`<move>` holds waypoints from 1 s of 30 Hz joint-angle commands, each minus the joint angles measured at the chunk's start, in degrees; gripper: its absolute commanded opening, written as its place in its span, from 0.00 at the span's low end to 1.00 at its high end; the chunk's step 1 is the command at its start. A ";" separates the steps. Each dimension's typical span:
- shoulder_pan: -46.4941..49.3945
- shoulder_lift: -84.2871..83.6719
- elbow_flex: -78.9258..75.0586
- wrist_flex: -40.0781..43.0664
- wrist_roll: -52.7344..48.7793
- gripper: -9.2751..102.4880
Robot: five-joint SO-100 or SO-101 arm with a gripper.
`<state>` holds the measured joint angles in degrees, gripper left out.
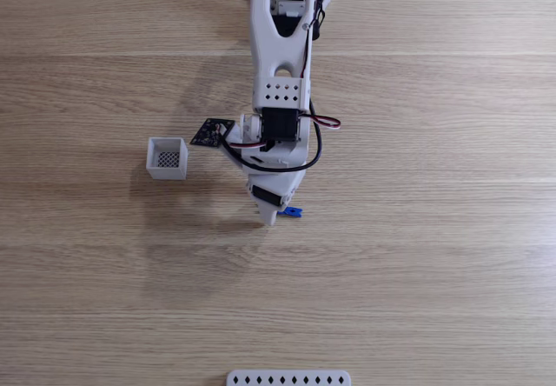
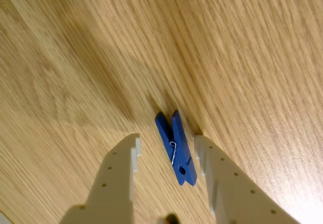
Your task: Grasp a peg and put it in the crate.
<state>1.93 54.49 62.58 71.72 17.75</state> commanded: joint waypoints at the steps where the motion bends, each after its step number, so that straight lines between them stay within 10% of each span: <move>1: -0.62 1.76 -4.22 0.35 0.70 0.25; 24: -0.70 1.32 -4.22 -0.70 -0.88 0.08; 30: -0.70 4.66 -2.81 -0.79 -16.70 0.08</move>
<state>1.67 54.23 62.23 71.63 10.46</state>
